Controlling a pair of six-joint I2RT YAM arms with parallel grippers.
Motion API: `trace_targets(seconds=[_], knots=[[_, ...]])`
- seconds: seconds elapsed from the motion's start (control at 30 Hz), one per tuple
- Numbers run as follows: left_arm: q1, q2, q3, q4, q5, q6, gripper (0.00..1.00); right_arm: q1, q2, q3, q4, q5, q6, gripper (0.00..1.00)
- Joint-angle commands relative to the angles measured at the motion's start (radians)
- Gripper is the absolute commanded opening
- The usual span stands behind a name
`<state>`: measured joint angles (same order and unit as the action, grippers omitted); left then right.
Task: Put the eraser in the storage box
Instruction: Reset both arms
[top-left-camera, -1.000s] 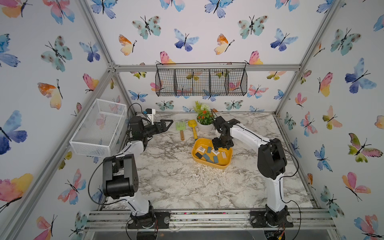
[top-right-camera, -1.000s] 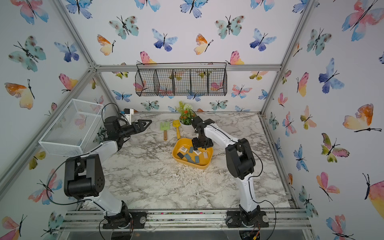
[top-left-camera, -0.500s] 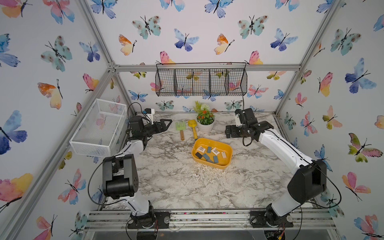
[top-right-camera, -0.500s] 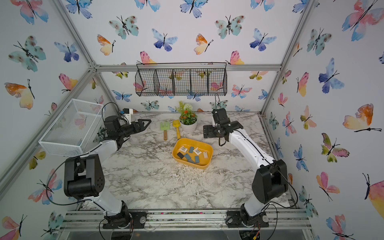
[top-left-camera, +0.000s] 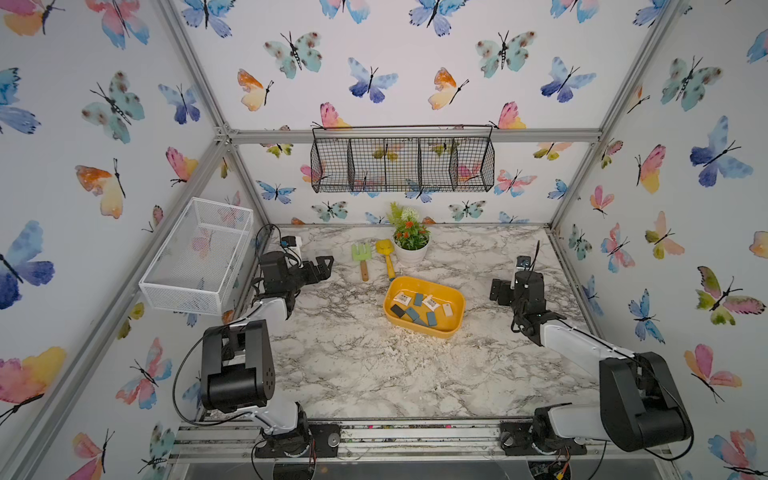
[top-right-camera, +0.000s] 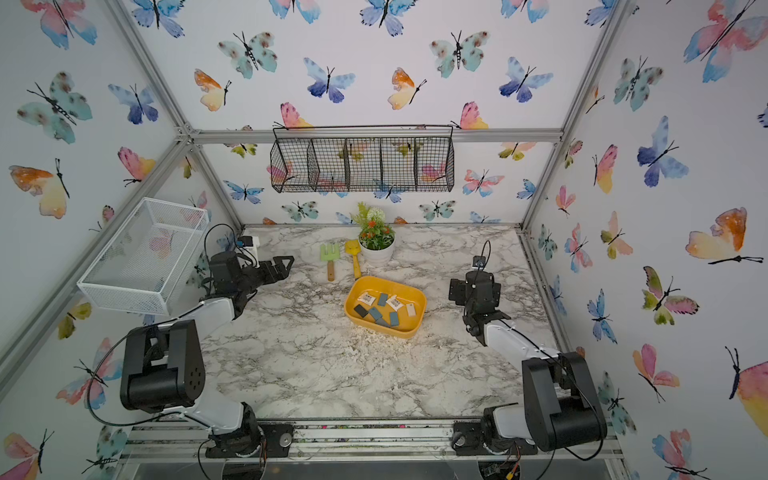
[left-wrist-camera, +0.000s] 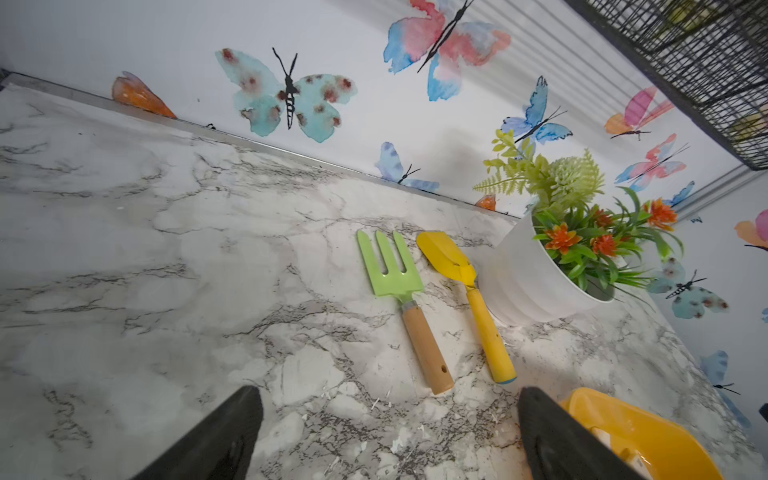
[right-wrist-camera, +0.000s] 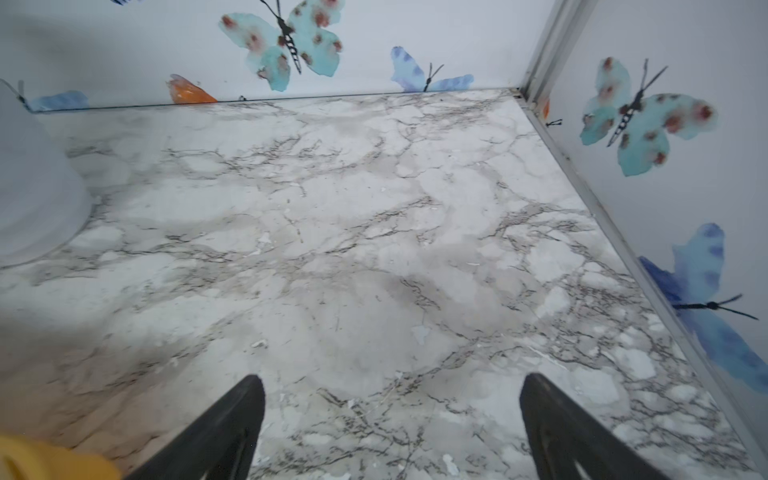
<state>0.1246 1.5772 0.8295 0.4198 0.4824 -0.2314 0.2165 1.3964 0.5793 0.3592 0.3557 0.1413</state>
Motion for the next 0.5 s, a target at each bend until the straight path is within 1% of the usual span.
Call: trace_targets(seconds=[0.0, 0.07, 0.13, 0.2, 0.27, 0.37, 0.47], knots=[[0.004, -0.036, -0.027, 0.061, -0.116, 0.059, 0.98, -0.003, 0.05, -0.094, 0.287, 0.138, -0.028, 0.99], [0.007, -0.041, -0.054, 0.081, -0.153, 0.065, 0.98, -0.003, 0.071, -0.183, 0.474, 0.162, -0.07, 0.98], [0.007, -0.049, -0.09, 0.121, -0.174, 0.062, 0.98, -0.003, 0.097, -0.235, 0.611, 0.193, -0.099, 0.98], [0.007, -0.055, -0.125, 0.157, -0.182, 0.061, 0.98, -0.005, 0.131, -0.258, 0.687, 0.154, -0.097, 0.98], [0.006, -0.055, -0.149, 0.176, -0.177, 0.061, 0.98, -0.004, 0.18, -0.27, 0.799, 0.132, -0.138, 0.98], [0.007, -0.054, -0.169, 0.2, -0.198, 0.044, 0.98, -0.006, 0.133, -0.283, 0.729, 0.109, -0.11, 0.98], [0.005, -0.069, -0.185, 0.209, -0.225, 0.037, 0.98, -0.007, 0.159, -0.283, 0.778, 0.088, -0.138, 0.98]])
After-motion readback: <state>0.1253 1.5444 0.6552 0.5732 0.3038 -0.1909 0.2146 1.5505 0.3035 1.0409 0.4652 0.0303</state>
